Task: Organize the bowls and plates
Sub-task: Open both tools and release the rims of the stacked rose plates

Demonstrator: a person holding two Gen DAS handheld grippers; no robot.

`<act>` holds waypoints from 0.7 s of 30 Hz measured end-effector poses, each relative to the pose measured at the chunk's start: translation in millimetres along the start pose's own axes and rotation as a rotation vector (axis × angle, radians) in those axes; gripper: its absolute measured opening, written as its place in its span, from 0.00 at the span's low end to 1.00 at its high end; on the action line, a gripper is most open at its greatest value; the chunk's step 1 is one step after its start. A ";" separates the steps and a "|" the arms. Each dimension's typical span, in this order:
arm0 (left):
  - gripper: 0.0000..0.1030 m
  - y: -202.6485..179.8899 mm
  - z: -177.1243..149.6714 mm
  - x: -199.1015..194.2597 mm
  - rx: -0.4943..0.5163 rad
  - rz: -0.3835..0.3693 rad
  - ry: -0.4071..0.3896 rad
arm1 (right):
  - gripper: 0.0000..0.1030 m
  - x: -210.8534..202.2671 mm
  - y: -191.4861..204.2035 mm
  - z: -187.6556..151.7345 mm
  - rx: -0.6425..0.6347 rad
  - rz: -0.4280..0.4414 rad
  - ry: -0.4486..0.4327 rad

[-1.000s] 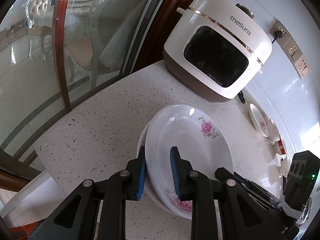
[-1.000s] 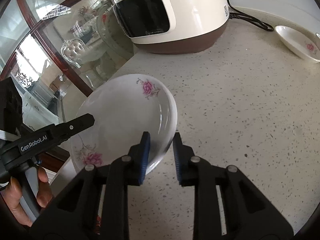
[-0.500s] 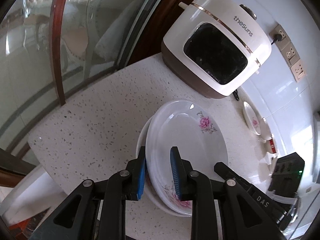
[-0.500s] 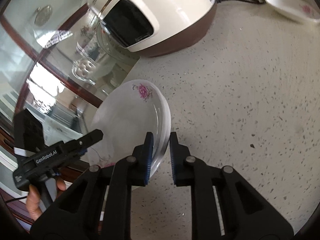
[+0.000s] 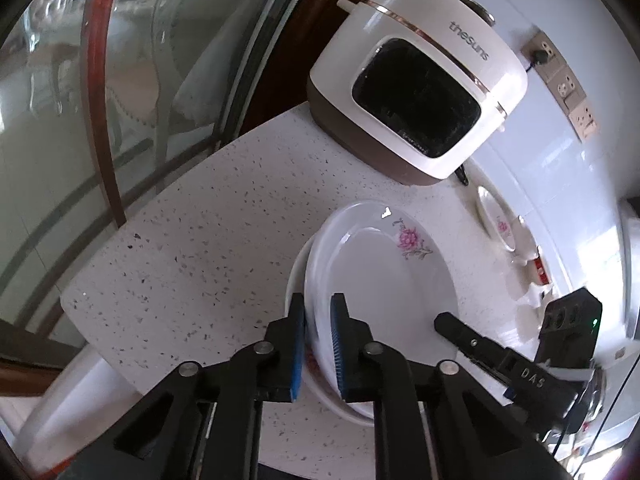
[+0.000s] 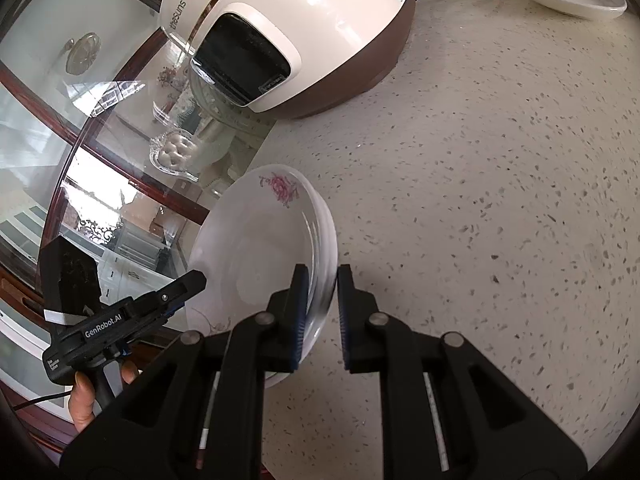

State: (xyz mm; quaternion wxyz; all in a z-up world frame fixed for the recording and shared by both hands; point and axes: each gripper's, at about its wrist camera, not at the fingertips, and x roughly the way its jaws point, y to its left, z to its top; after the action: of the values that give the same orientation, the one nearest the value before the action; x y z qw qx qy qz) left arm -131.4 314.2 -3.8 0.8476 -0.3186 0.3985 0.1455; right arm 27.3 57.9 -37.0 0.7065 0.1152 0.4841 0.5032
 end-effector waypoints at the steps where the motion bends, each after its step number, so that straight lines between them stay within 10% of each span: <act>1: 0.08 -1.0 -0.2 -0.5 0.013 0.018 -0.007 | 0.17 1.1 0.7 2.5 -0.003 -0.002 0.001; 8: 0.08 -11.1 -2.0 -1.2 0.089 0.069 -0.035 | 0.17 0.2 -1.1 2.2 -0.001 0.003 0.002; 21: 0.09 26.3 4.6 -2.5 -0.031 -0.141 0.051 | 0.16 0.4 -4.1 2.3 0.030 0.032 0.005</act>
State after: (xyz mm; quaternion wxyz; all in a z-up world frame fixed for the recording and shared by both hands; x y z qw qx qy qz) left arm -143.6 337.1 -10.8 0.8402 -0.3626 0.3945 0.0836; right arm 31.7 57.1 -38.7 0.6954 0.1323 0.4913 0.5074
